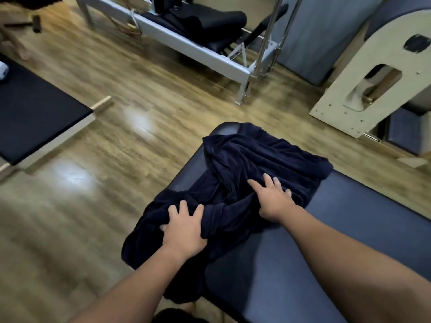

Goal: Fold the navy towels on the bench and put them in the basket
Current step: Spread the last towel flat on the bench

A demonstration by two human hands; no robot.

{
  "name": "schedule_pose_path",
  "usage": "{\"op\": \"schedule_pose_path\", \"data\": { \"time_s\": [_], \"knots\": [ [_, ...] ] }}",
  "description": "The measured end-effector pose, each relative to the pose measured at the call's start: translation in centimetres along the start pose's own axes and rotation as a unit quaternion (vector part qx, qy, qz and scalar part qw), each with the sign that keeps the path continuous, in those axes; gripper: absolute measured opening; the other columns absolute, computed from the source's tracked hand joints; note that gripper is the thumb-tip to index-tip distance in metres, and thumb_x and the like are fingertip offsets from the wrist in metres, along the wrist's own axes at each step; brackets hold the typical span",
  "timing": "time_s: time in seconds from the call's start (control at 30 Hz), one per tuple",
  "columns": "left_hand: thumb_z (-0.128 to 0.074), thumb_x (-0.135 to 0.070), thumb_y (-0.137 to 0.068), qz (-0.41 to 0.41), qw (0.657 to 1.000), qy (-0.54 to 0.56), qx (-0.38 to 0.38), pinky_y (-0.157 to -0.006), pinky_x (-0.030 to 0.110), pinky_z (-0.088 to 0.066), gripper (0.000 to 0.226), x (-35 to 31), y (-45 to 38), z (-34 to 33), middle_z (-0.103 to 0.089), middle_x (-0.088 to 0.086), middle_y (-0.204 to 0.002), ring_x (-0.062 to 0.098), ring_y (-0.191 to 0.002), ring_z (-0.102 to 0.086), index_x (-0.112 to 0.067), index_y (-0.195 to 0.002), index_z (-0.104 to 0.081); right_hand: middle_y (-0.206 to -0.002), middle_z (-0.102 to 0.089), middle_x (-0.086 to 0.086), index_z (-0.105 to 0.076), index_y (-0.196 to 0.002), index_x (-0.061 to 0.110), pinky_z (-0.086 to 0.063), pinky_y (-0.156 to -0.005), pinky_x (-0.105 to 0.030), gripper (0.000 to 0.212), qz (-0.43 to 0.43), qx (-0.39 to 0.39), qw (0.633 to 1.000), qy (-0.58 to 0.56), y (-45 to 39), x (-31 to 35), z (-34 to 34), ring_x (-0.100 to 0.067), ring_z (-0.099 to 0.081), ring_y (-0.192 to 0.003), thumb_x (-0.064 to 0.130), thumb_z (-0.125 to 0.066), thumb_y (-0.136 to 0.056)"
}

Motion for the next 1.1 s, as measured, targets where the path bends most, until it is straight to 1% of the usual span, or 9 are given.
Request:
{"op": "schedule_pose_path", "data": {
  "time_s": [0.1, 0.2, 0.27, 0.33, 0.43, 0.6, 0.73, 0.97, 1.1],
  "knots": [
    [-0.069, -0.04, -0.085, -0.008, 1.0, -0.003, 0.02, -0.088, 0.058, -0.051, 0.079, 0.5, -1.0, -0.2, -0.015, 0.009, -0.145, 0.034, -0.122, -0.019, -0.039, -0.149, -0.024, -0.166, 0.02, -0.011, -0.007, -0.156, 0.051, -0.004, -0.114, -0.075, 0.096, -0.029, 0.029, 0.999, 0.012, -1.6, 0.3, -0.6, -0.045, 0.019, -0.151, -0.002, -0.052, -0.089],
    [-0.072, -0.031, -0.085, 0.005, 0.999, 0.0, 0.038, -0.089, 0.06, -0.05, 0.072, 0.4, -1.6, -0.3, -0.015, 0.009, -0.142, 0.032, -0.121, -0.019, -0.039, -0.143, -0.032, -0.167, 0.017, -0.009, -0.015, -0.154, 0.053, -0.003, -0.112, -0.078, 0.089, -0.042, 0.052, 0.998, 0.018, -2.7, 0.3, -1.5, -0.045, 0.015, -0.152, -0.002, -0.046, -0.092],
    [-0.071, -0.025, -0.086, 0.011, 0.999, 0.004, 0.032, -0.089, 0.061, -0.05, 0.059, 0.3, -1.9, 0.0, -0.016, 0.008, -0.139, 0.032, -0.12, -0.021, -0.036, -0.136, -0.042, -0.168, 0.013, -0.008, -0.021, -0.153, 0.051, -0.004, -0.111, -0.079, 0.077, -0.046, 0.056, 0.997, 0.034, -2.6, -0.2, -2.2, -0.044, 0.007, -0.153, 0.006, -0.045, -0.096],
    [-0.068, -0.02, -0.087, 0.014, 0.999, 0.017, 0.026, -0.087, 0.062, -0.05, 0.044, 0.3, -2.1, 0.2, -0.02, 0.007, -0.135, 0.031, -0.118, -0.023, -0.031, -0.127, -0.052, -0.166, 0.005, -0.01, -0.027, -0.151, 0.047, -0.009, -0.11, -0.079, 0.065, -0.047, 0.043, 0.996, 0.059, -2.3, -0.7, -2.7, -0.043, -0.009, -0.15, 0.016, -0.046, -0.098],
    [-0.064, -0.017, -0.088, 0.011, 0.999, 0.027, 0.02, -0.085, 0.062, -0.051, 0.032, 0.2, -2.3, 0.6, -0.024, 0.005, -0.126, 0.03, -0.115, -0.025, -0.026, -0.118, -0.058, -0.16, -0.012, -0.01, -0.036, -0.144, 0.041, -0.025, -0.106, -0.071, 0.052, -0.046, 0.021, 0.996, 0.076, -1.7, -1.5, -3.0, -0.038, -0.035, -0.132, 0.027, -0.048, -0.096],
    [-0.067, -0.025, -0.087, 0.01, 1.0, 0.012, -0.001, -0.082, 0.059, -0.052, 0.027, -1.0, -1.7, 0.4, -0.026, 0.003, -0.12, 0.028, -0.112, -0.027, -0.026, -0.113, -0.058, -0.149, -0.031, -0.007, -0.035, -0.145, 0.04, -0.04, -0.098, -0.059, 0.052, -0.044, 0.012, 0.999, 0.028, 0.5, -3.9, -3.7, -0.038, -0.044, -0.124, 0.039, -0.05, -0.095],
    [-0.067, -0.026, -0.087, -0.024, 0.999, -0.025, -0.013, -0.076, 0.053, -0.053, 0.023, -5.1, -1.0, 0.0, -0.03, 0.004, -0.121, 0.029, -0.113, -0.029, -0.025, -0.109, -0.06, -0.142, -0.037, -0.006, -0.036, -0.145, 0.039, -0.043, -0.094, -0.056, 0.053, -0.048, 0.012, 0.999, 0.002, 3.3, -8.0, -5.0, -0.037, -0.045, -0.122, 0.037, -0.051, -0.095],
    [-0.067, -0.023, -0.086, -0.1, 0.993, -0.068, -0.008, -0.084, 0.056, -0.052, 0.026, -15.9, -0.1, -2.8, -0.029, 0.002, -0.128, 0.027, -0.116, -0.027, -0.027, -0.111, -0.06, -0.134, -0.041, -0.004, -0.035, -0.146, 0.041, -0.044, -0.083, -0.049, 0.057, -0.091, 0.009, 0.995, -0.043, 9.0, -18.5, -9.1, -0.034, -0.046, -0.118, 0.031, -0.052, -0.092],
    [-0.065, -0.026, -0.087, -0.159, 0.982, -0.103, -0.012, -0.079, 0.054, -0.053, 0.026, -23.0, 0.7, -4.6, -0.031, 0.004, -0.127, 0.028, -0.115, -0.028, -0.027, -0.112, -0.06, -0.134, -0.04, -0.003, -0.034, -0.147, 0.04, -0.049, -0.083, -0.049, 0.06, -0.137, 0.004, 0.987, -0.081, 12.7, -25.2, -11.6, -0.035, -0.045, -0.119, 0.032, -0.053, -0.091]
  ]
}}
Point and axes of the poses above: each hand's wrist, its own y-axis away from the middle knuckle, its own z-axis out of the back of the hand, x = y × z, the point moved 6 cm from there along -y, towards the middle knuckle
